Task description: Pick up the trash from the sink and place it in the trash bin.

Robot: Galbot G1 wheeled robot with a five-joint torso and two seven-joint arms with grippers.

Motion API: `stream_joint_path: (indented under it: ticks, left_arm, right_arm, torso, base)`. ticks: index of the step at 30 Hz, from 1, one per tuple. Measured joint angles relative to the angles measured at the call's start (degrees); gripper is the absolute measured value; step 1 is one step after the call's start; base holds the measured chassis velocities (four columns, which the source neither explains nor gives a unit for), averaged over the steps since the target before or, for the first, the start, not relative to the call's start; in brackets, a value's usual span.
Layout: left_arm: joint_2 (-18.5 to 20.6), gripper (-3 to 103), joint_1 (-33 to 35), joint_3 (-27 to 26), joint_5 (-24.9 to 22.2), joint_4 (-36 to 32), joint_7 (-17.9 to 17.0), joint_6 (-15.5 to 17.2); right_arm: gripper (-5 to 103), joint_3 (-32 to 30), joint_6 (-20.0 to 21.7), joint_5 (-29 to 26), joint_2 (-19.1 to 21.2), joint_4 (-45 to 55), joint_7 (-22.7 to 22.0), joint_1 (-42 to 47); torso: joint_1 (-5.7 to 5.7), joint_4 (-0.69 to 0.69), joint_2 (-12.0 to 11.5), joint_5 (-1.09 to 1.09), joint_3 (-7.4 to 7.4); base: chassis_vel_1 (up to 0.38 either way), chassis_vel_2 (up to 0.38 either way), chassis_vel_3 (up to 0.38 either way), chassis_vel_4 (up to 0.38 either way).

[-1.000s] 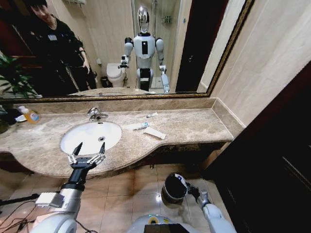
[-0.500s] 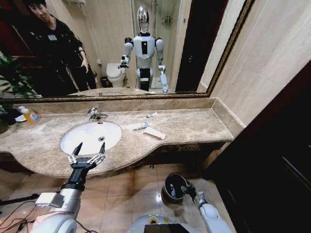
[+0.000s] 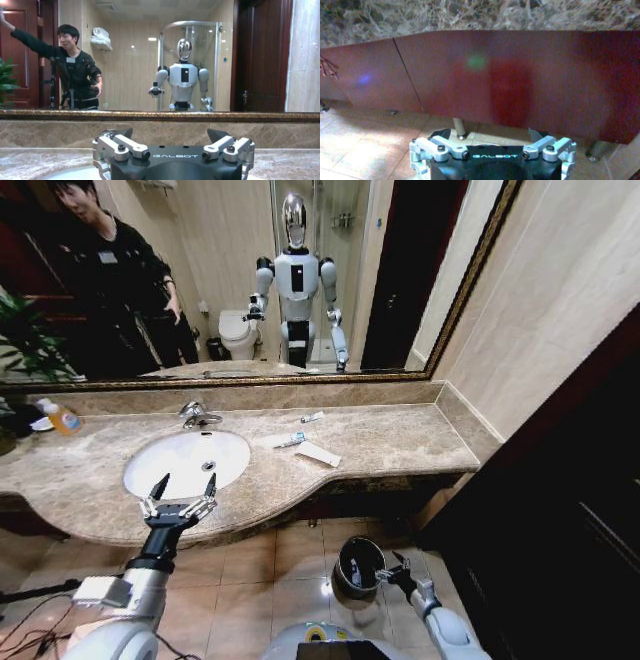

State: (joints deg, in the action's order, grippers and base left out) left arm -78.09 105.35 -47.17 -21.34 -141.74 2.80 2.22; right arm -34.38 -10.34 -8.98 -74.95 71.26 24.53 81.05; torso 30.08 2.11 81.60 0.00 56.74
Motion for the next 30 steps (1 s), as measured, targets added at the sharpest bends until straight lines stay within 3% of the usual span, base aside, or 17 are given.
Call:
stream_joint_path:
  ticks: [18,30]
  left_arm:
    - [0.0,100,0.0,0.0,0.0,0.0,0.0,0.0]
    - [0.0,100,0.0,0.0,0.0,0.0,0.0,0.0]
  right_arm:
    - [100,-1.8,2.3,-4.0,-0.2,13.7,-1.4,8.1]
    - [100,-3.1,0.9,-11.4,2.6,27.2,-1.3,13.0]
  torso:
    - [0.01,0.00,0.0,0.00,0.00]
    - [0.00,0.00,0.0,0.00,0.00]
  base:
    - [0.000,0.000,0.000,0.000]
    - [0.000,0.000,0.000,0.000]
